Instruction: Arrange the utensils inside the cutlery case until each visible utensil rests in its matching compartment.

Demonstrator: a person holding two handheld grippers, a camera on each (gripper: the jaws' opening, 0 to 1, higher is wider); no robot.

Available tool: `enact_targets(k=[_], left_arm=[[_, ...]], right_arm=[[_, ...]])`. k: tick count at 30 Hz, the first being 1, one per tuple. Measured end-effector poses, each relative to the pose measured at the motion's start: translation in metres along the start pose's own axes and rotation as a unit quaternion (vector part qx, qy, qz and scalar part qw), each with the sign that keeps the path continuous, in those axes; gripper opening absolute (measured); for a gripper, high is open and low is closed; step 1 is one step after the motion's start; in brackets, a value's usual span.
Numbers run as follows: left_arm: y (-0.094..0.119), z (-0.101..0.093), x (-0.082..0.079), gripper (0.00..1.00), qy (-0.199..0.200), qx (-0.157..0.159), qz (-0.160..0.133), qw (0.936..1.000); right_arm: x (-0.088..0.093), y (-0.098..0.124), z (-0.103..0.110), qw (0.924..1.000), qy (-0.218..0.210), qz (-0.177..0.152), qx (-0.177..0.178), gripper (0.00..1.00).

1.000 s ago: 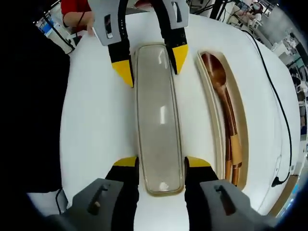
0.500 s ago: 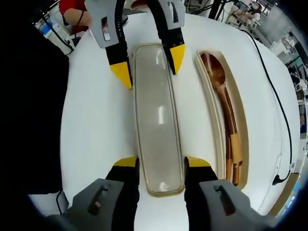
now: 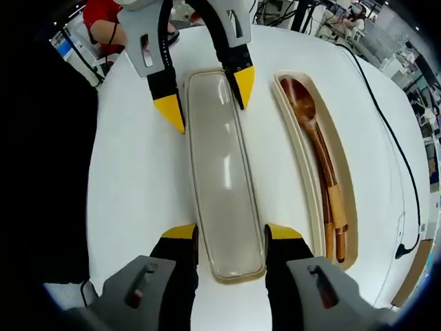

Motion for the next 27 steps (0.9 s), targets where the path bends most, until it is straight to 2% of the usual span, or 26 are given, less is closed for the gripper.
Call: enact_targets(k=[1,6,8,10,11,16,27], left_arm=[[0.0,0.0,0.0,0.39,0.001,0.0,0.0,1.0],[0.0,0.0,0.0,0.39,0.0,0.0,-0.002,1.0],[0.0,0.0,0.0,0.39,-0.001,0.0,-0.002,1.0],[-0.001,-0.002,-0.002,0.4,-0.018,0.009,-0.008,0.9998],[0.0,-0.002,-0.002,0.4,-0.009,0.005,-0.004,0.9999],[0.001,-0.002,-0.002,0.4,-0.009,0.004,-0.01,0.9999],[0.001,-0.003,-0.001,0.4,-0.006,0.001,-0.015,0.9999]], right_arm=[[0.002,0.001,-0.001,0.9998,-0.011,0.007,0.013,0.38],[0.006,0.002,0.007,0.9994,0.022,0.016,0.021,0.42],[0.005,0.002,0.005,0.9996,0.008,0.021,0.018,0.4],[0.009,0.001,0.013,0.9991,-0.017,0.038,-0.007,0.35],[0.006,0.001,0.007,0.9992,0.02,0.034,0.0,0.34],[0.007,0.001,0.007,1.0,0.004,0.005,-0.006,0.34],[0.006,0.001,0.009,0.9999,0.003,0.016,0.002,0.34]])
Point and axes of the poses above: the point that each gripper's makers call its tool centre point, and the gripper's own axes: y roughly backward along the fingers, z roughly to its left, x roughly out of its underside, the point moved 2 cm from there along y, roughly backward along the fingers, and after that the axes turned 6 degrees about -y, right-handed, at the moved point
